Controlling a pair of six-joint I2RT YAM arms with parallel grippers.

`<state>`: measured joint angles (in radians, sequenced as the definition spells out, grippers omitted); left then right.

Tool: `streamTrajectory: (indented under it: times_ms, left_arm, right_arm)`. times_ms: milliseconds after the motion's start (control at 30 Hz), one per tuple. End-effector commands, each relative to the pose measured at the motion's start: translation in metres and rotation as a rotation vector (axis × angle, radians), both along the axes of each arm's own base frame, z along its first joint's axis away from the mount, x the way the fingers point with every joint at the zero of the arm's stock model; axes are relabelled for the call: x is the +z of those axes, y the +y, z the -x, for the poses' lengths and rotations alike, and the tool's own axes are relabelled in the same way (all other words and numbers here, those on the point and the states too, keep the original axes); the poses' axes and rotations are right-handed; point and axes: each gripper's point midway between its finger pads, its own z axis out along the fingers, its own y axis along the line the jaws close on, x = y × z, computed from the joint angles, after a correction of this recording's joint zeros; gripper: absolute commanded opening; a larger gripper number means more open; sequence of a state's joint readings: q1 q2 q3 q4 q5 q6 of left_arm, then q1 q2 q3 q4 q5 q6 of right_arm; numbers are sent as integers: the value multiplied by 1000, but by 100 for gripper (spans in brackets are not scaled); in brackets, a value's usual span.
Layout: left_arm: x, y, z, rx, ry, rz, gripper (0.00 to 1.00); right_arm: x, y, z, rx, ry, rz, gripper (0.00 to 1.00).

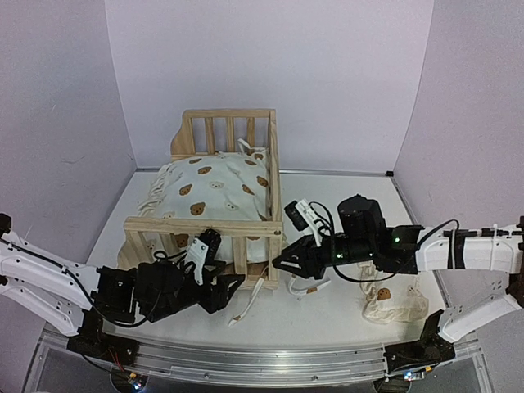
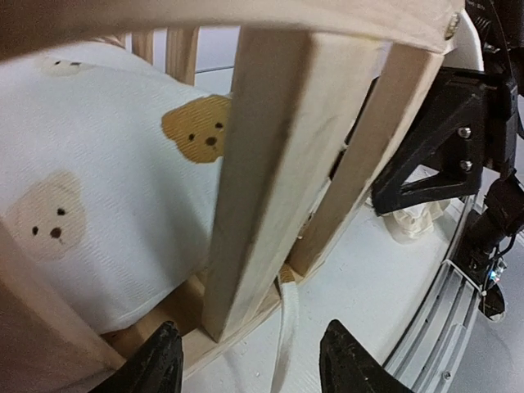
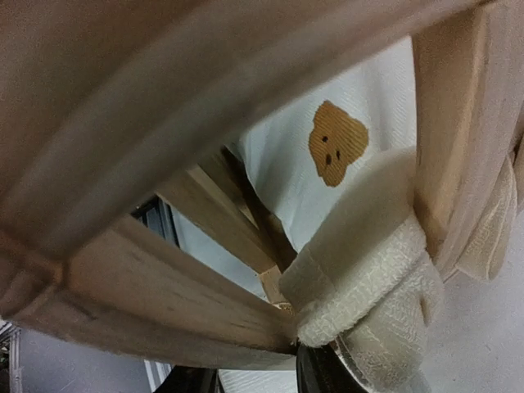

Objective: Set up the pet bed

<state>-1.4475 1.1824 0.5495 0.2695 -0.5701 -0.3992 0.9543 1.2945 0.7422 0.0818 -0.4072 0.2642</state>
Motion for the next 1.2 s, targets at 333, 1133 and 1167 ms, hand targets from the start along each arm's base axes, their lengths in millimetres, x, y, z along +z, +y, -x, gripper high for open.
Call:
streamTrajectory:
  times_ms: [333, 1133, 1167]
  left_arm:
    - [-43, 15, 10, 15, 183, 75, 82]
    - [-84, 19, -39, 240, 28, 78, 57]
    - [-88, 17, -41, 243, 24, 70, 56]
  right_arm:
    - [46, 44, -71, -327, -71, -122, 37]
    - [-95, -36, -61, -229, -136, 44, 75]
    - [-98, -35, -62, -226, -146, 53, 74]
